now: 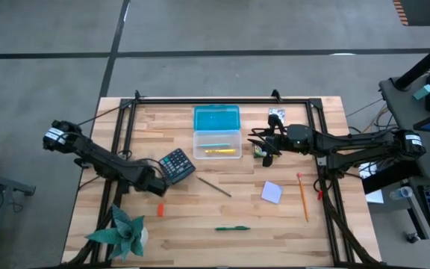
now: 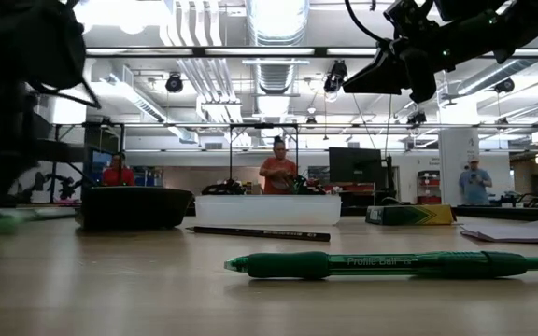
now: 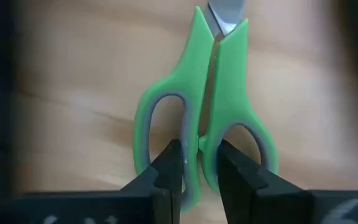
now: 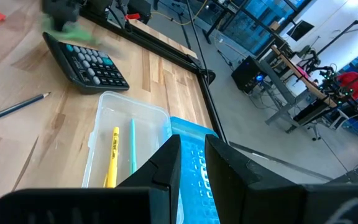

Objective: Pack school essentials
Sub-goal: Put the green scissors into the blue supply box

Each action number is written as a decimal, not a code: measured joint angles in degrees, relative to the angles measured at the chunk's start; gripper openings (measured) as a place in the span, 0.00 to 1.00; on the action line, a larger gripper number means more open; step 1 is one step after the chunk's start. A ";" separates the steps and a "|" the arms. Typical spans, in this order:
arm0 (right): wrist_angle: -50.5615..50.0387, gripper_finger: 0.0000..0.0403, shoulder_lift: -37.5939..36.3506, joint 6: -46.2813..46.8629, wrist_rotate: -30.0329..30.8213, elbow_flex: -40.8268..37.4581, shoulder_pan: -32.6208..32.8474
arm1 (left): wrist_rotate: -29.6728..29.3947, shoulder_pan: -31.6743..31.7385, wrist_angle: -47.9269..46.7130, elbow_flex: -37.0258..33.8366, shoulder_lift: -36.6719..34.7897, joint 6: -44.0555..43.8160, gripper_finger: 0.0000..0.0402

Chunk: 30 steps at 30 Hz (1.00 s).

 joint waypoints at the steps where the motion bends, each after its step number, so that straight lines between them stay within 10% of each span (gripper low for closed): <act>1: 0.04 0.16 0.00 0.02 0.00 0.00 0.00 | -0.03 0.00 -2.81 0.66 -0.80 0.24 0.13; 8: 0.09 0.16 0.00 -0.39 0.00 0.00 0.00 | -2.95 0.00 -9.77 6.52 -4.57 7.11 0.13; 21: -0.79 0.16 -0.47 -0.66 -0.04 -0.26 -4.05 | -20.03 4.50 -9.29 23.34 -5.78 46.98 0.13; 30: -4.65 0.16 -6.60 -1.00 -0.16 -0.35 -6.25 | -20.60 16.87 6.69 26.80 -3.51 77.19 0.13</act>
